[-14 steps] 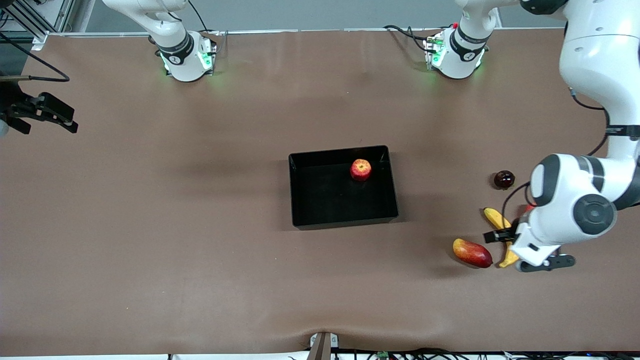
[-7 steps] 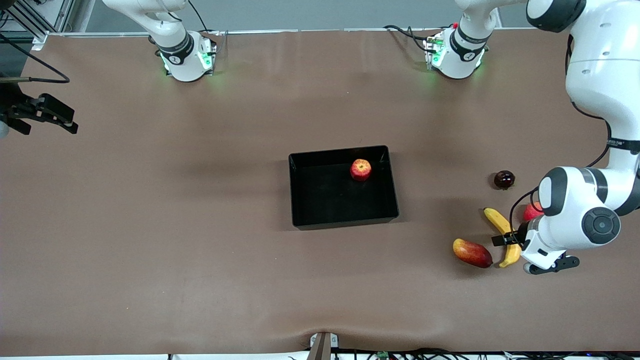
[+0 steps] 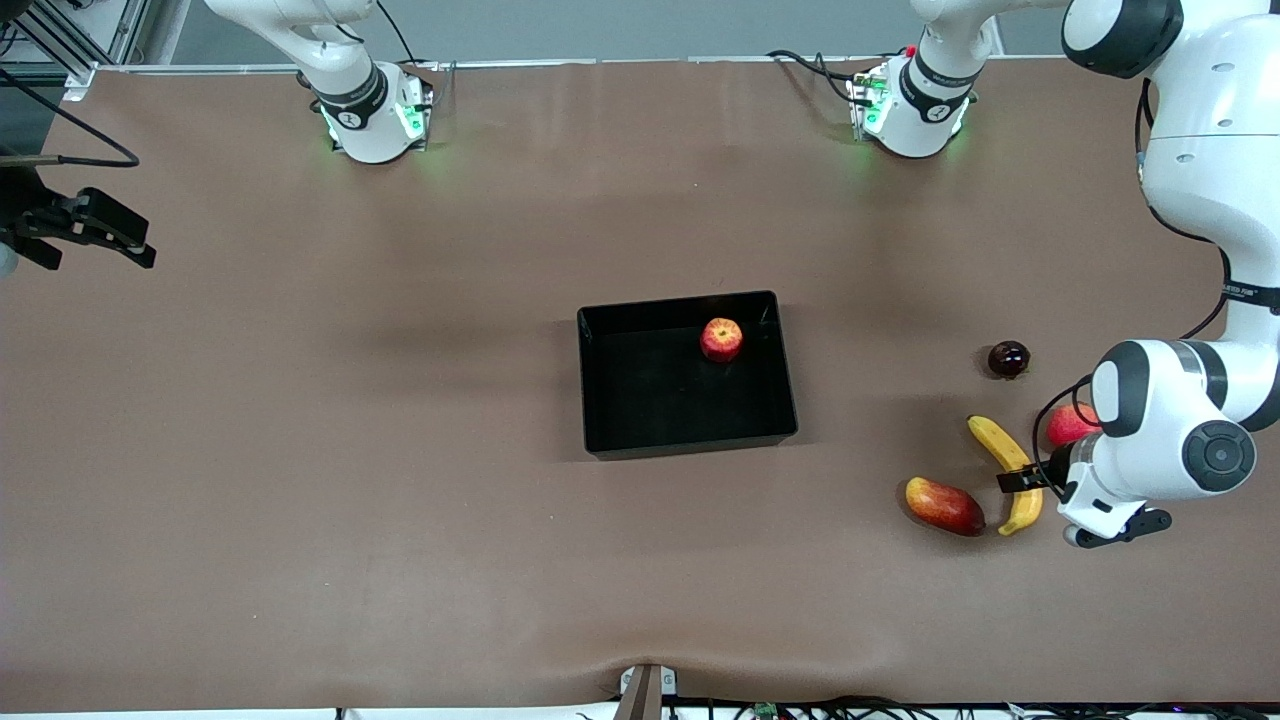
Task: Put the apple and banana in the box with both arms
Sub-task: 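Close the left gripper on the yellow banana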
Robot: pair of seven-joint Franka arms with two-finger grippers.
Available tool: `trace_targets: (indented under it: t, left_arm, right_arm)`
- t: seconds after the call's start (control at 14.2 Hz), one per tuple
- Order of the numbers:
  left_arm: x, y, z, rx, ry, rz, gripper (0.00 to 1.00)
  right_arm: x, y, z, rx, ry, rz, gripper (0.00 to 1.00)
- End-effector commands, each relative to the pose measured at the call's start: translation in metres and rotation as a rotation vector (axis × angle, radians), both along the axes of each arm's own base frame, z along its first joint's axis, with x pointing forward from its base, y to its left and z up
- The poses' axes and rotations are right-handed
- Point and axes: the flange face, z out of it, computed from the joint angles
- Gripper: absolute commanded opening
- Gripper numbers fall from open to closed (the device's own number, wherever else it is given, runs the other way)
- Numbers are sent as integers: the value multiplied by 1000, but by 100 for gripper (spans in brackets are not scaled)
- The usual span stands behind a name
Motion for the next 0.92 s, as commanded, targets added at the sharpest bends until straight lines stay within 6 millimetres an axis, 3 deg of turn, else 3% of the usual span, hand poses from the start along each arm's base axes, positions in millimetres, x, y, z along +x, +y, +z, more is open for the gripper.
trace_targets:
  t: [0.0,0.21,0.49,0.63,0.85]
  left_arm:
    - [-6,4,-10,13,18,-5,100]
    - [-11,9,-24,4,1,0,100]
    - [-15,5,-43,-8,-5,-4,78]
    - [-15,5,-46,-10,-5,-4,57]
    - [-14,7,-39,-5,-13,-3,8]
  right_arm:
    - [0,-4,1,-23,-3,-21,100]
    - [0,-5,1,-23,-3,-23,100]
    - [0,-5,1,-21,-3,-24,100]
    - [0,-5,1,-21,-3,-24,100]
    - [0,-5,1,-21,-3,-24,100]
